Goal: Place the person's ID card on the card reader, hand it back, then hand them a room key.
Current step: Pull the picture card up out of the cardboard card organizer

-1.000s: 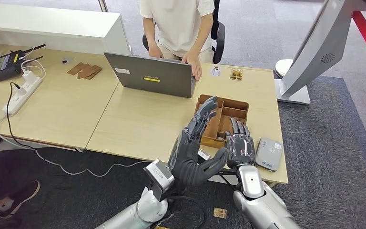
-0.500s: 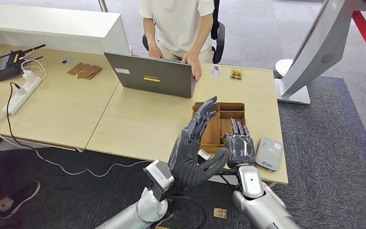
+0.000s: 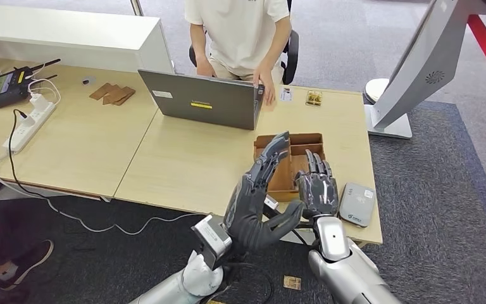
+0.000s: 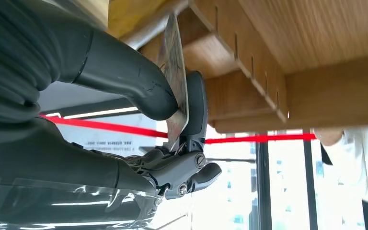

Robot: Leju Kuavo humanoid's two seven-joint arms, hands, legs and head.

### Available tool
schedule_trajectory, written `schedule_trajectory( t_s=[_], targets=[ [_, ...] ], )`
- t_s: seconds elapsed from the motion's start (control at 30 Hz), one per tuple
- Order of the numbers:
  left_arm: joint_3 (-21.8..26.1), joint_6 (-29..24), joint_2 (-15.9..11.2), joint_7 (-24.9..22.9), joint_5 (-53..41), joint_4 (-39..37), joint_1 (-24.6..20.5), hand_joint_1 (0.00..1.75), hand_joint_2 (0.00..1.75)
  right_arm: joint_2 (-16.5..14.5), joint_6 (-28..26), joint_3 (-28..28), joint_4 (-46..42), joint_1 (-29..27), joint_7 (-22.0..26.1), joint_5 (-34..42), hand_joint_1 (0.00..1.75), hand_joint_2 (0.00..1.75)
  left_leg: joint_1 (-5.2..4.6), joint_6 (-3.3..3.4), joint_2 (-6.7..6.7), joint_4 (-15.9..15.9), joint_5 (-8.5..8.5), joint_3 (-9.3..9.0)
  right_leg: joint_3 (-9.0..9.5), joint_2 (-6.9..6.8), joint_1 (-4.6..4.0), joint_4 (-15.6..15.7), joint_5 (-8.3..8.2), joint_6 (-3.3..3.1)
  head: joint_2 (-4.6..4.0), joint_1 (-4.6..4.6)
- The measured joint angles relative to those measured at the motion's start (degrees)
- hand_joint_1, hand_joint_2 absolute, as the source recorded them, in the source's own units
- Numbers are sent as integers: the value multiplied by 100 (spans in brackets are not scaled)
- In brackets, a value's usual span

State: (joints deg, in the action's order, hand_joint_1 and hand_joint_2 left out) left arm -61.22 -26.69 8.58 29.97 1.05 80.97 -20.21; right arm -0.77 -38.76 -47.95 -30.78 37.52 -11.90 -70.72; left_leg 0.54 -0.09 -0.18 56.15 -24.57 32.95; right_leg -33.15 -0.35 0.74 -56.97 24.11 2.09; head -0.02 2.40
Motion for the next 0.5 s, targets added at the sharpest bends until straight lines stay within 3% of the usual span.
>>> schedule_trajectory(
  t_s=[0.27,0.5],
  targets=[
    [-4,33,1,89,101,-54,-12,0,175,149,56,127,-734,322,-263,-279,175,175,0,-1,2,0,2,-3,1,0,0,0,-2,-1,0,1],
    [-21,84,42,204,263,-156,-103,0,175,397,461,170,-1283,530,-390,-560,175,175,-1,-1,2,1,2,-3,1,0,1,0,-2,0,0,0]
  ],
)
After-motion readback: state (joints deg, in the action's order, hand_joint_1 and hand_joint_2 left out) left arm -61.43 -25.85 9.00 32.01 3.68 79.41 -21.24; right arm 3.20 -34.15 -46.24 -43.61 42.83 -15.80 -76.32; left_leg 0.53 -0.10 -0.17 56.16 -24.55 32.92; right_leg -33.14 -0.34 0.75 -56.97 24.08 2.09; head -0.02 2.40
